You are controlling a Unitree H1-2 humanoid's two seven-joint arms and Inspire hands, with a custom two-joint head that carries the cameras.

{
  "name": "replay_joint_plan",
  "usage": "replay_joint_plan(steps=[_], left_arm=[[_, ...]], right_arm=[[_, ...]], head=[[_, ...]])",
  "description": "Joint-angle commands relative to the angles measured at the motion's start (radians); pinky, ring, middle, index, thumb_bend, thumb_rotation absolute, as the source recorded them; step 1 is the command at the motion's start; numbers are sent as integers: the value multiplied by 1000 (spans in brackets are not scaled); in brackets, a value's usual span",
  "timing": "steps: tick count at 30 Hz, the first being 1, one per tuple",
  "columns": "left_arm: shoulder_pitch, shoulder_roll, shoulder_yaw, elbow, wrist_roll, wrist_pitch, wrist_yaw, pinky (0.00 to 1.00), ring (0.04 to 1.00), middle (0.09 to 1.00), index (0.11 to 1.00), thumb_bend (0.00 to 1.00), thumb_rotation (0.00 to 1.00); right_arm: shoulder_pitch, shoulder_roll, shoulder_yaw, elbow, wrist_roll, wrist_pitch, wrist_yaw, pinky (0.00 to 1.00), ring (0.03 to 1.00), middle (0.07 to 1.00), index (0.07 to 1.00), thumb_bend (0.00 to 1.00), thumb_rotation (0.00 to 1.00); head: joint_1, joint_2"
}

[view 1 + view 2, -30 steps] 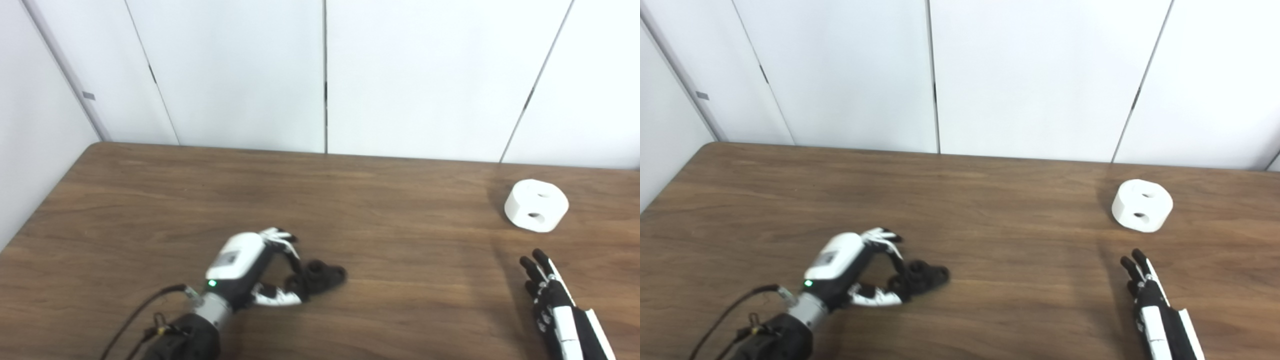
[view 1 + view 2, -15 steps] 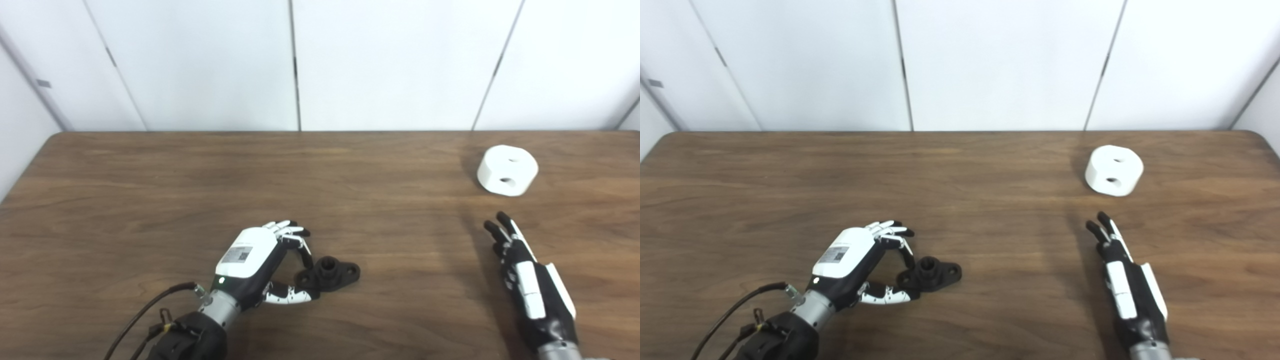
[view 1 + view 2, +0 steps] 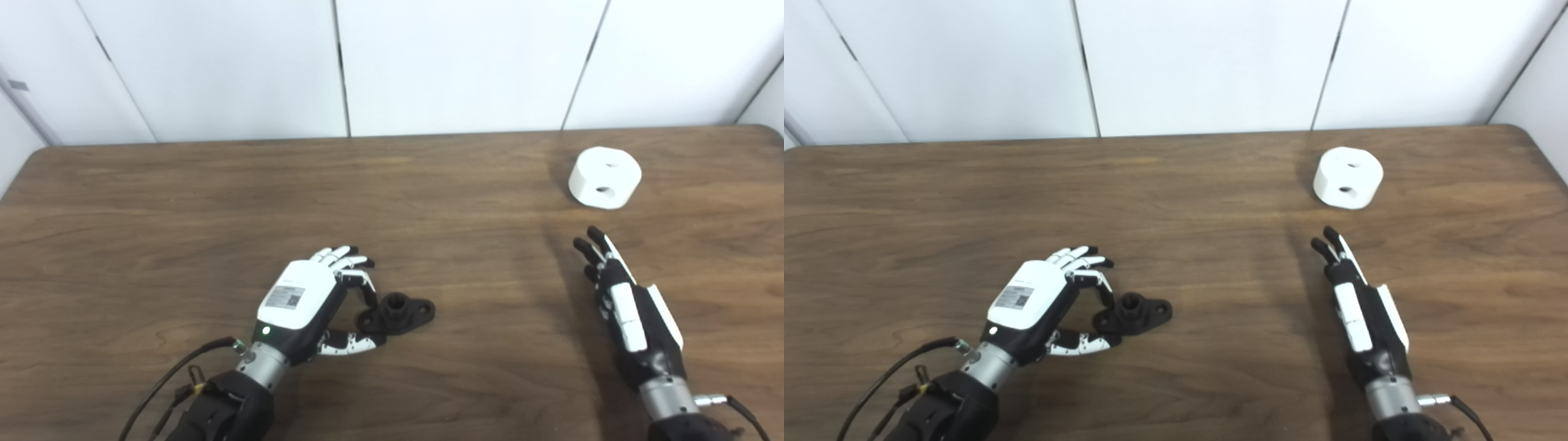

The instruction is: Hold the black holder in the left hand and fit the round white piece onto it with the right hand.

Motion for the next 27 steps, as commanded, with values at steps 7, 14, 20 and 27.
replay_joint_plan(steps=[7, 14, 20, 27], left_arm=[[27, 6, 12, -6, -5, -9, -58, 915, 900, 825, 488, 521, 49], [33, 7, 26, -20, -28, -19, -81, 915, 891, 818, 487, 520, 48], [32, 9, 32, -7, -42, -17, -103, 889, 883, 812, 487, 521, 50], [36, 5, 29, -5, -35, -12, -117, 883, 869, 804, 487, 522, 50]], right_arm=[[-21, 13, -4, -75, -3, 13, -15, 1000, 993, 936, 966, 609, 928], [-50, -27, -59, -186, -37, 112, -32, 1000, 978, 929, 925, 604, 801], [-133, -77, -139, -257, -18, 260, -30, 1000, 979, 926, 923, 606, 682], [-211, -149, -161, -270, -166, 356, -15, 963, 942, 908, 911, 721, 311]], head=[[-83, -4], [-129, -12], [-148, -34], [-141, -47]])
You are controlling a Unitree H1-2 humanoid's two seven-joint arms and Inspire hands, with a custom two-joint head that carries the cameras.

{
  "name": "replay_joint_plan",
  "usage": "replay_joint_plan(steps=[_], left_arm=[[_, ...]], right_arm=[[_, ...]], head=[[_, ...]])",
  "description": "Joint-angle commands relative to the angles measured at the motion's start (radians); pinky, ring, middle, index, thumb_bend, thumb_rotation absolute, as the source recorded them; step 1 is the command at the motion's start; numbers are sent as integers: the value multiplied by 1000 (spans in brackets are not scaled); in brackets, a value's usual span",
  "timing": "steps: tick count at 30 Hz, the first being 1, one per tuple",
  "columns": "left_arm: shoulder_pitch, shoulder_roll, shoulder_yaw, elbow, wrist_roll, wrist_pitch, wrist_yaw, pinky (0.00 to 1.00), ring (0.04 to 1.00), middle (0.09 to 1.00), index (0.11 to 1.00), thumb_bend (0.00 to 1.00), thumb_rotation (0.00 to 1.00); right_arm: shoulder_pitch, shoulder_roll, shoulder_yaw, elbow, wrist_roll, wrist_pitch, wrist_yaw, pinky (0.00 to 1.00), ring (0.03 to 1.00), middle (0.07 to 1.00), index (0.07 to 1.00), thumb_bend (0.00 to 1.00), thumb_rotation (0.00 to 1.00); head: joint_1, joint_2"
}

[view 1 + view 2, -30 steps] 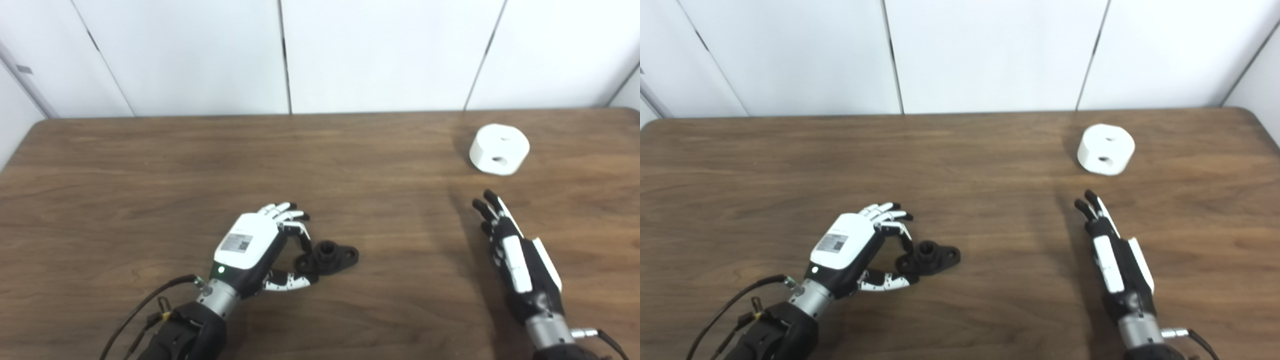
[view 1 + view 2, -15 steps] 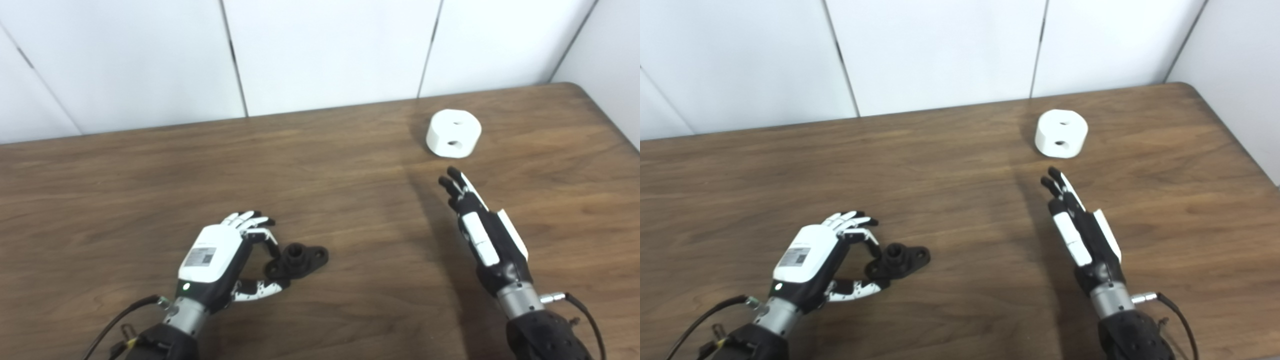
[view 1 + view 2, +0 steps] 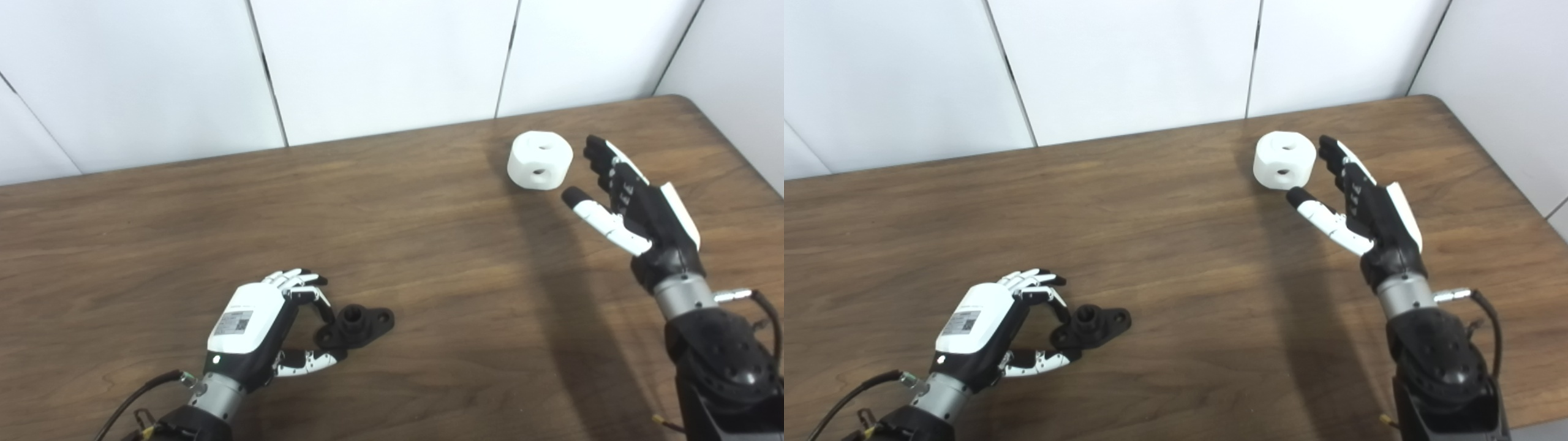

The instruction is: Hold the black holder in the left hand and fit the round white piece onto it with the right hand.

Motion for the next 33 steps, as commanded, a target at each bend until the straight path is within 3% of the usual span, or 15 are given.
replay_joint_plan(steps=[1, 7, 15, 20, 29, 33], left_arm=[[17, 12, -12, 11, 15, -2, -44, 882, 869, 803, 487, 522, 50], [20, 13, -13, 18, 17, -11, -32, 872, 864, 800, 486, 522, 51], [28, 17, -9, 15, 6, -24, -31, 875, 860, 798, 487, 522, 52], [34, 20, -4, 15, 2, -29, -32, 880, 865, 802, 487, 522, 52], [44, 16, 1, 16, 4, -41, -21, 878, 860, 802, 487, 522, 52], [43, 16, 2, 21, 7, -46, -17, 874, 860, 803, 487, 522, 52]], right_arm=[[-45, -37, -14, -37, -58, -5, 15, 968, 943, 908, 911, 726, 303], [-176, -131, -17, 27, -203, -5, 119, 1000, 979, 933, 889, 851, 251], [-381, -180, -20, 152, -591, -5, 493, 968, 1000, 975, 827, 945, 348], [-470, -195, 11, 261, -686, -5, 543, 935, 1000, 984, 800, 993, 319], [-576, -322, 176, 469, -725, -7, 582, 983, 1000, 997, 745, 1000, 295], [-607, -350, 220, 524, -734, -6, 591, 1000, 1000, 1000, 753, 1000, 287]], head=[[0, -1], [0, -6], [-12, -16], [-18, -20], [-11, -26], [-12, -27]])
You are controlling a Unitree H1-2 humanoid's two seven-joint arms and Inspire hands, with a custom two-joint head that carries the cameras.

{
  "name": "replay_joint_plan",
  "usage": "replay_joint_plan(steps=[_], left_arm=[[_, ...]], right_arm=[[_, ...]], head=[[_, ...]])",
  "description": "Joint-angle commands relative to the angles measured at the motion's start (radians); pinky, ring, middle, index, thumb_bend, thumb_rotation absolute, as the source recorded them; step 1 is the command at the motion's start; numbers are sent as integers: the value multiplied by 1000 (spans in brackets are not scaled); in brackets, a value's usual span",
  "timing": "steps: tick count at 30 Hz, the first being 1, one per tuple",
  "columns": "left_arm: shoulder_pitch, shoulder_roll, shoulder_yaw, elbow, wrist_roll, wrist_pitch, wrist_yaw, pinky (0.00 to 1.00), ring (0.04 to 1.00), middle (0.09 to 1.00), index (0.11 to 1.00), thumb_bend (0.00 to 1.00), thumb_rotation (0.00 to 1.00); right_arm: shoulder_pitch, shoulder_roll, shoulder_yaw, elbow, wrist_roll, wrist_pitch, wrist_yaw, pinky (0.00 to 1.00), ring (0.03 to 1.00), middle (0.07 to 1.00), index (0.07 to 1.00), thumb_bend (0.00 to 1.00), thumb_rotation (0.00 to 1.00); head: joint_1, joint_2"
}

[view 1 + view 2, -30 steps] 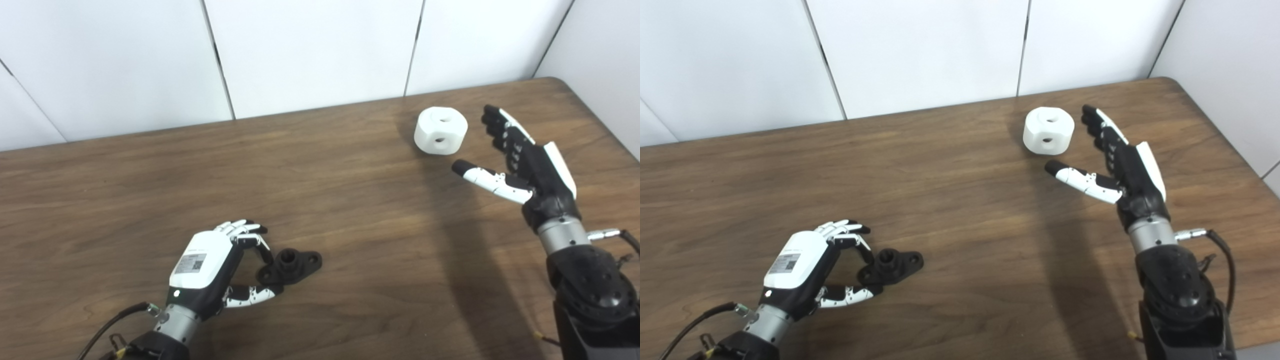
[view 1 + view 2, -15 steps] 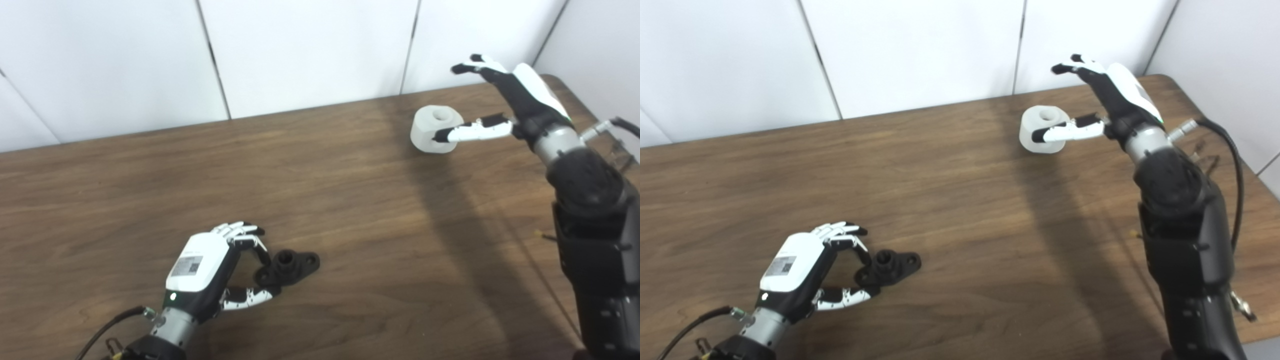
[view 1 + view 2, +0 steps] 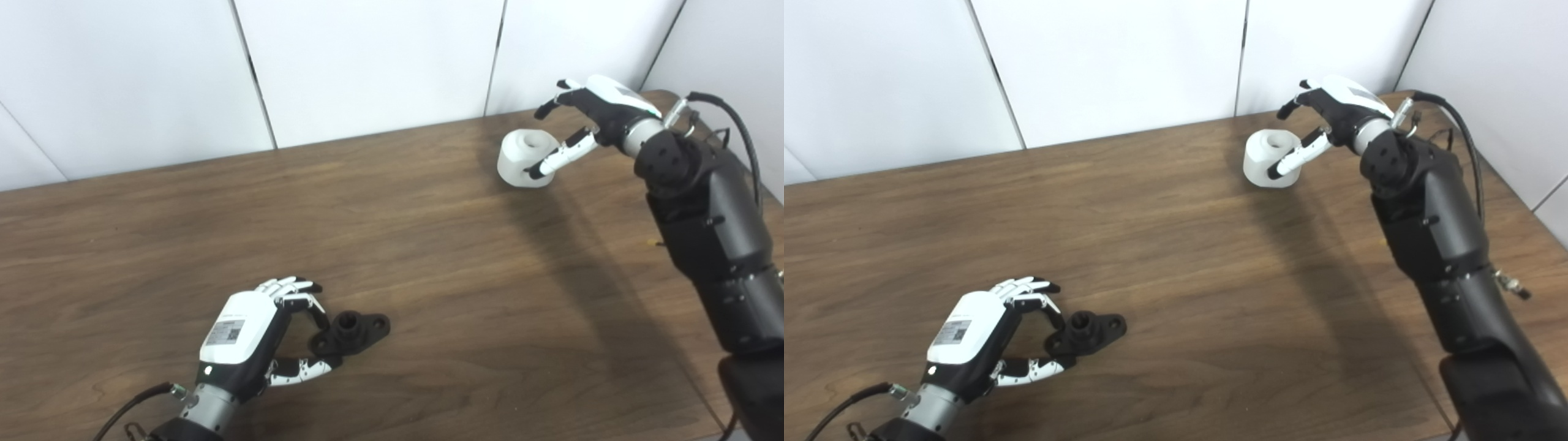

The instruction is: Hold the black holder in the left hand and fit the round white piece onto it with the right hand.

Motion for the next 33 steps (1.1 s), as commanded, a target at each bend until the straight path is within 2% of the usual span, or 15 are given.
replay_joint_plan(steps=[1, 7, 13, 33], left_arm=[[22, 15, -11, 20, 22, -7, -27, 872, 859, 802, 487, 522, 52], [23, 14, -10, 23, 23, -8, -24, 878, 862, 805, 487, 522, 52], [25, 11, -9, 24, 21, -15, -14, 875, 861, 801, 486, 522, 52], [24, 6, -15, 14, 50, 17, -38, 877, 871, 811, 487, 522, 52]], right_arm=[[-63, -39, 9, 4, -14, -6, -4, 1000, 1000, 1000, 756, 1000, 286], [-101, -70, 63, 58, -30, -6, 39, 1000, 1000, 1000, 765, 1000, 280], [-119, -82, 96, 80, -24, -7, 31, 1000, 1000, 1000, 782, 1000, 283], [-118, -75, 103, 98, -12, -7, 7, 1000, 1000, 1000, 803, 1000, 313]], head=[[-1, 0], [-1, -2], [1, -1], [9, -1]])
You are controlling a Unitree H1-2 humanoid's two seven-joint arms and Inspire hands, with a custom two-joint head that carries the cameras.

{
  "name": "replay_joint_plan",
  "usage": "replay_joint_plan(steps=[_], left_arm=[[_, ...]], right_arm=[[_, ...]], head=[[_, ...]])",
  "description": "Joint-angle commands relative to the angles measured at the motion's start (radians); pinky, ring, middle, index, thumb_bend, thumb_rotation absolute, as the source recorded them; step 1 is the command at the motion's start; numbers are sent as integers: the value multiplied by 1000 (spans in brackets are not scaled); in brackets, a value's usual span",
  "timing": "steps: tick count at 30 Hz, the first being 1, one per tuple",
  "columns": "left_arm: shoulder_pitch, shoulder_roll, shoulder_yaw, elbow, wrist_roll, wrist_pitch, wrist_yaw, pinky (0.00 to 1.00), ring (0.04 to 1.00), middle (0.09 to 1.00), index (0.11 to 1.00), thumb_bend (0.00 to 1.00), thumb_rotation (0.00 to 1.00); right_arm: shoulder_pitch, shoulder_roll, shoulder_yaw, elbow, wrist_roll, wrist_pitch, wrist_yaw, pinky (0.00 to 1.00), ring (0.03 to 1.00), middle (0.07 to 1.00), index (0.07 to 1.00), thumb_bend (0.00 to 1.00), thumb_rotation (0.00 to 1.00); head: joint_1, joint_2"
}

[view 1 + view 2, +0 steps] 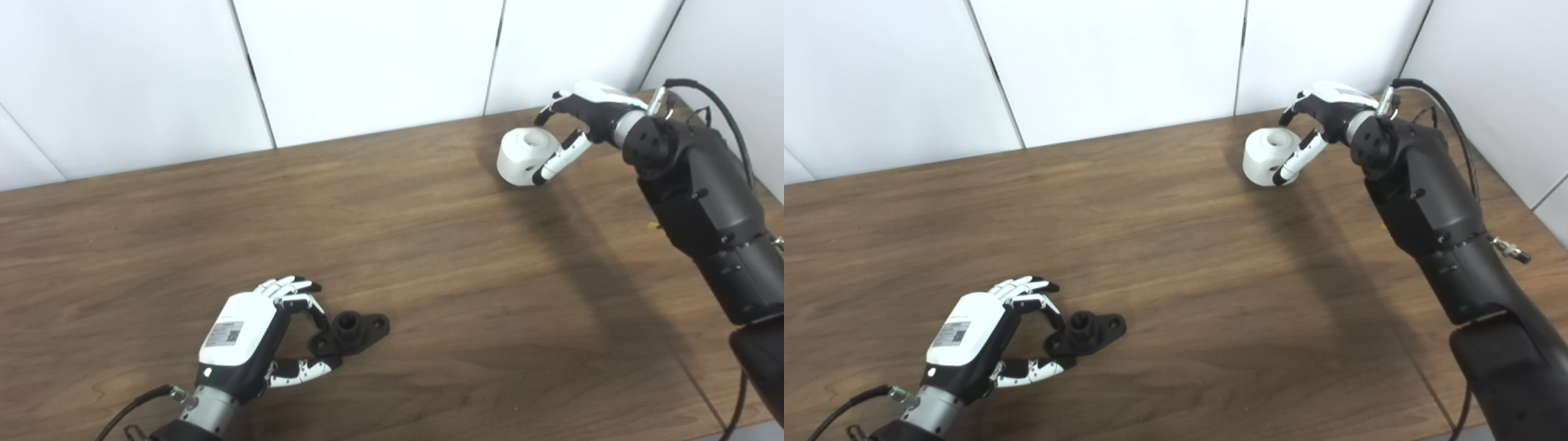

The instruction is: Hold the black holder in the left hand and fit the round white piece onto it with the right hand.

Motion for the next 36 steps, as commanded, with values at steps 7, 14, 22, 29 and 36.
replay_joint_plan(steps=[7, 14, 22, 29, 36], left_arm=[[21, 8, -15, 13, 30, 9, -45, 875, 870, 811, 487, 522, 51], [22, 8, -16, 16, 32, 2, -39, 876, 871, 811, 487, 522, 51], [21, 12, -21, 20, 46, 1, -43, 872, 872, 814, 487, 522, 51], [23, 12, -21, 17, 47, 0, -44, 871, 868, 811, 487, 522, 51], [26, 14, -24, 12, 51, -1, -50, 875, 869, 811, 487, 522, 51]], right_arm=[[-41, -15, -11, -17, 3, -6, -44, 994, 1000, 1000, 806, 1000, 315], [-21, -4, -2, -20, 5, -6, -58, 989, 1000, 1000, 810, 1000, 311], [-15, -1, 11, -24, 0, -5, -53, 980, 1000, 1000, 813, 1000, 296], [-13, 2, 12, -25, 3, -5, -54, 984, 1000, 1000, 817, 1000, 297], [-8, -4, 24, -20, 20, -7, -69, 983, 1000, 1000, 817, 985, 299]], head=[[-1, 1], [3, 0], [-3, -2], [-5, -1], [0, 2]])
